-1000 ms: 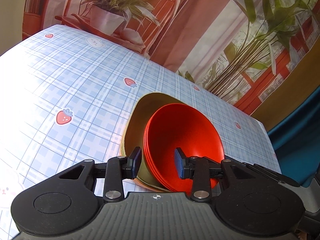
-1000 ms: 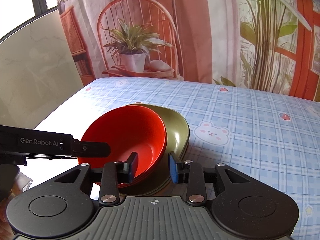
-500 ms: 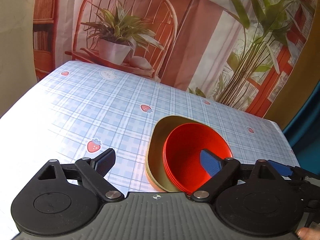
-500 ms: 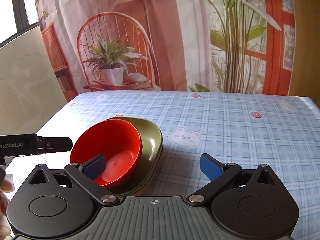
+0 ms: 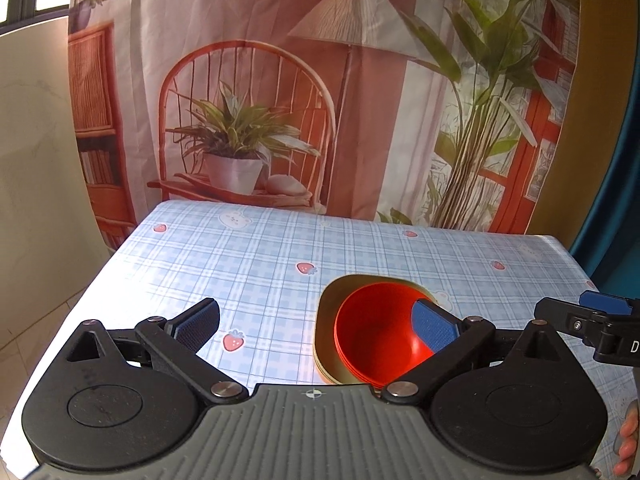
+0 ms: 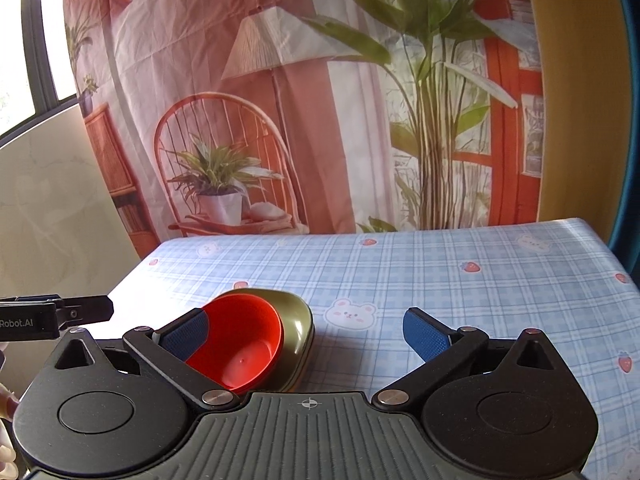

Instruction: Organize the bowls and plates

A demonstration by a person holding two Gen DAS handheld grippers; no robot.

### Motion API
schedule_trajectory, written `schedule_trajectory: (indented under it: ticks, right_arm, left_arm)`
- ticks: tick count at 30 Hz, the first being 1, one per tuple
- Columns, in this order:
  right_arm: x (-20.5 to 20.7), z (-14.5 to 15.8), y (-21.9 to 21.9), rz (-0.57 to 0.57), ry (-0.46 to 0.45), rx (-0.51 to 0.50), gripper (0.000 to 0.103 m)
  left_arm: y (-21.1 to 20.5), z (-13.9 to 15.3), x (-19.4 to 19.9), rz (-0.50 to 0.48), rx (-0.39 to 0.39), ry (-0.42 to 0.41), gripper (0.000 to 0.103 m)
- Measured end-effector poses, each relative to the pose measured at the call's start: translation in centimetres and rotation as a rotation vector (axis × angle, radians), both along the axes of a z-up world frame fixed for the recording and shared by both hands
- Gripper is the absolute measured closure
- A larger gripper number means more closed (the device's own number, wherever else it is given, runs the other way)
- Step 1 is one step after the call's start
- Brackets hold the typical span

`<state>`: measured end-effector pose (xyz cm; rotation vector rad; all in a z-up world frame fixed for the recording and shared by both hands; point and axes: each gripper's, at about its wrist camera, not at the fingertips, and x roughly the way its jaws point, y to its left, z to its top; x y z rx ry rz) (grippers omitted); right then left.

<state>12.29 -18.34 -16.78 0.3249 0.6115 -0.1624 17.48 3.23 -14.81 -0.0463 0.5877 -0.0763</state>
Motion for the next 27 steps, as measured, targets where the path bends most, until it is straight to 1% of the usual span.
schedule_trajectory:
  ticks: [4, 8, 9, 11, 13, 16, 18, 22, 25, 27]
  right_arm:
    - [-2.0, 3.0, 0.3, -0.036, -0.024, -0.061, 0.0]
    - [-4.2, 6.4, 0.5, -0.04, -0.047, -0.082, 0.0]
    - [-4.7, 7.3, 0.5, -0.035, -0.051, -0.078, 0.0]
    - [-5.8, 9.0, 0.7, -0.028, -0.065, -0.074, 0.0]
    - [-7.1, 11.0, 1.2, -0.023, -0.081, -0.106, 0.0]
    - [-8.7, 13.6, 2.2, -0.032, -0.106, -0.181, 0.0]
    - [-9.8, 15.2, 2.7, -0.021, -0.138, -0.206, 0.0]
    - [-11.6, 17.6, 3.2, -0.018, -0.199, -0.183, 0.0]
    - [-12.5, 18.6, 3.1, -0.01, -0.237, -0.145, 0.0]
    - [-12.9, 19.1, 3.2, -0.001, -0.252, -0.136, 0.0]
  left_arm:
    - [-0.3, 3.2, -2.2, -0.008, 0.034, -0.05, 0.0]
    - [-1.1, 6.4, -4.5, 0.022, 0.108, -0.103, 0.0]
    - [-1.1, 7.3, -5.2, 0.027, 0.109, -0.12, 0.0]
    - [-0.9, 9.3, -6.9, 0.012, 0.074, -0.165, 0.0]
    - [-0.7, 11.1, -8.6, 0.001, 0.049, -0.211, 0.0]
    - [-1.1, 13.3, -10.7, 0.009, 0.073, -0.266, 0.0]
    - [-1.4, 14.4, -11.9, 0.014, 0.09, -0.299, 0.0]
    - [-1.8, 16.4, -13.8, 0.031, 0.093, -0.347, 0.0]
    - [-1.9, 17.3, -14.9, 0.042, 0.095, -0.367, 0.0]
    - [-2.1, 17.6, -15.4, 0.047, 0.099, -0.377, 0.0]
